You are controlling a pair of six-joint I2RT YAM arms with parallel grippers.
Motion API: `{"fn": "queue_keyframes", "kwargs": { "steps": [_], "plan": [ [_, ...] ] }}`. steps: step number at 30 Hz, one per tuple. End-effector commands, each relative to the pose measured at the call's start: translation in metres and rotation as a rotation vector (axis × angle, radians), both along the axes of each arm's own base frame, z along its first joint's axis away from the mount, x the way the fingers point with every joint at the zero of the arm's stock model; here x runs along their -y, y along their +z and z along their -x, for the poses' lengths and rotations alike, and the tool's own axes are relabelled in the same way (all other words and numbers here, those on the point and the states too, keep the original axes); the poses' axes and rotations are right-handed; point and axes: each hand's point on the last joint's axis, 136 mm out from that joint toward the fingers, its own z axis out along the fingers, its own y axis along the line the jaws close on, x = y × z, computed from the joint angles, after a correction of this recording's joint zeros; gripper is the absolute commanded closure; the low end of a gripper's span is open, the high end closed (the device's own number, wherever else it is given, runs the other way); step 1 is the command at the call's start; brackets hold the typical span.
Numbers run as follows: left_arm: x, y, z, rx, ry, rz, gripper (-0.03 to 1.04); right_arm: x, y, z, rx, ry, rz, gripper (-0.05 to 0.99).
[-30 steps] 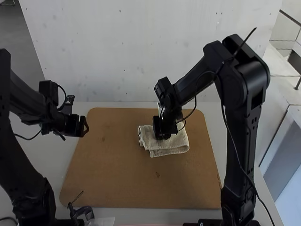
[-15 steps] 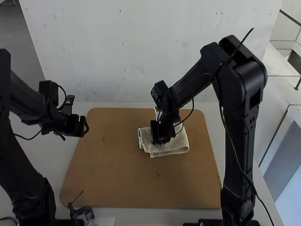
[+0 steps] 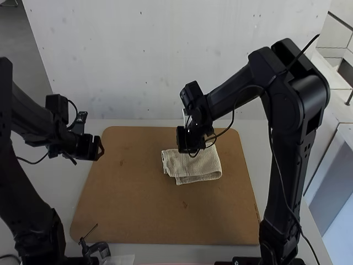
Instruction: Fold the towel.
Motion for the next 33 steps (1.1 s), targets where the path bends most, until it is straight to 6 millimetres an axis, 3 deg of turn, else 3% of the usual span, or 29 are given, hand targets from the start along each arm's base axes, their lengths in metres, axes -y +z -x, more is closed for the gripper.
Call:
{"fn": "queue_keyframes", "kwargs": {
  "steps": [1,8,15,20,24,33],
  "plan": [
    [0.005,0.009,0.0,0.033,-0.012,0.01,0.13,0.026,0.028,-0.021,0.131,-0.098,-0.001,0.88],
    [0.007,0.039,-0.001,0.137,-0.002,0.001,0.13,0.085,0.093,-0.048,0.392,-0.238,-0.046,0.88],
    [0.013,0.064,-0.005,0.283,0.026,-0.009,0.13,0.157,0.141,-0.05,0.615,-0.368,-0.063,0.87],
    [0.012,0.097,-0.01,0.464,0.064,-0.038,0.13,0.191,0.146,-0.039,0.717,-0.422,-0.042,0.87],
    [0.013,0.094,-0.006,0.48,0.064,-0.048,0.13,0.203,0.151,-0.028,0.792,-0.438,-0.051,0.79],
    [0.02,0.108,0.009,0.608,0.049,-0.072,0.13,0.224,0.15,-0.006,0.92,-0.505,-0.099,0.65]
  ]
}}
